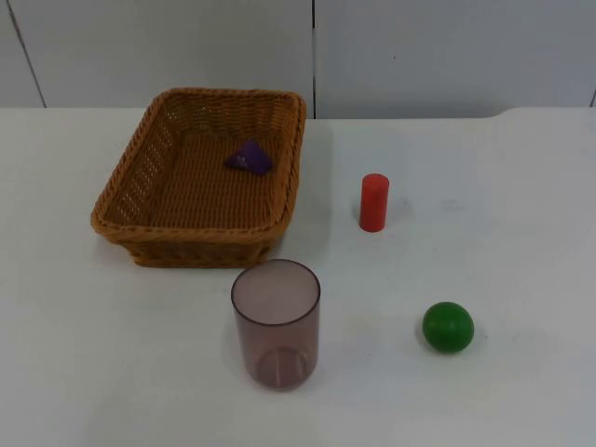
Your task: Pick up the basket with the left hand and place the triangular block into the basket with the right hand.
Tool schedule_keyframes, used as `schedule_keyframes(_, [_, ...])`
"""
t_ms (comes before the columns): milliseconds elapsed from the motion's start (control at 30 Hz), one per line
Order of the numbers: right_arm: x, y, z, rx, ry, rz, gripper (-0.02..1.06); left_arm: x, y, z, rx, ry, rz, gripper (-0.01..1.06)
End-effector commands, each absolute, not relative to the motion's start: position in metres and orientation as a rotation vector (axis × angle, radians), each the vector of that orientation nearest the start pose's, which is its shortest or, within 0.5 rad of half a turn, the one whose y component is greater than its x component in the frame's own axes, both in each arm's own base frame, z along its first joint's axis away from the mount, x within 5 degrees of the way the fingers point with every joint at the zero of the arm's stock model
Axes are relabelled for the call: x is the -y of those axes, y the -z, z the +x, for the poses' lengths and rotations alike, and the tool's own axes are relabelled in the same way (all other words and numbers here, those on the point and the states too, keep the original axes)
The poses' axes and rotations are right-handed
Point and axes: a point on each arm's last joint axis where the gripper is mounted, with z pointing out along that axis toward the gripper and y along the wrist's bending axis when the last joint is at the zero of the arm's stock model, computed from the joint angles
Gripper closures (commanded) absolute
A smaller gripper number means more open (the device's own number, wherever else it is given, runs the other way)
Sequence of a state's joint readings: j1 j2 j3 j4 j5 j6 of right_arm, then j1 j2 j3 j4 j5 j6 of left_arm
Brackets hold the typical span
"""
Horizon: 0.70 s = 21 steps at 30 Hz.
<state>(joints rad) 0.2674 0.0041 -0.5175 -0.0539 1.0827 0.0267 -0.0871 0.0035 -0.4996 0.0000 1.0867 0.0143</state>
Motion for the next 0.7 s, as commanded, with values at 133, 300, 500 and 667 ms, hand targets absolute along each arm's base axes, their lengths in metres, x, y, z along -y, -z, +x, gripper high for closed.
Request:
schedule_keyframes(133, [0.0049,-0.2806,-0.007,-2.04,-0.031,-0.106,-0.01,0.0005,-0.2748,-0.005,-2.062,0.066,0.101,0.0])
schedule_keyframes(300, [0.0048,-0.2806,-0.0071,-2.041,-0.016,-0.082,-0.01,0.0005,-0.2748,-0.005,-2.062,0.066,0.101,0.0])
schedule_keyframes(500, [0.0046,-0.2806,-0.0071,-2.042,-0.017,-0.08,-0.01,0.0005,-0.2748,-0.005,-2.062,0.066,0.101,0.0])
schedule_keyframes(667, [0.0046,-0.2806,-0.0071,-2.042,-0.017,-0.08,-0.01,0.0005,-0.2748,-0.005,-2.062,0.048,0.073,0.0])
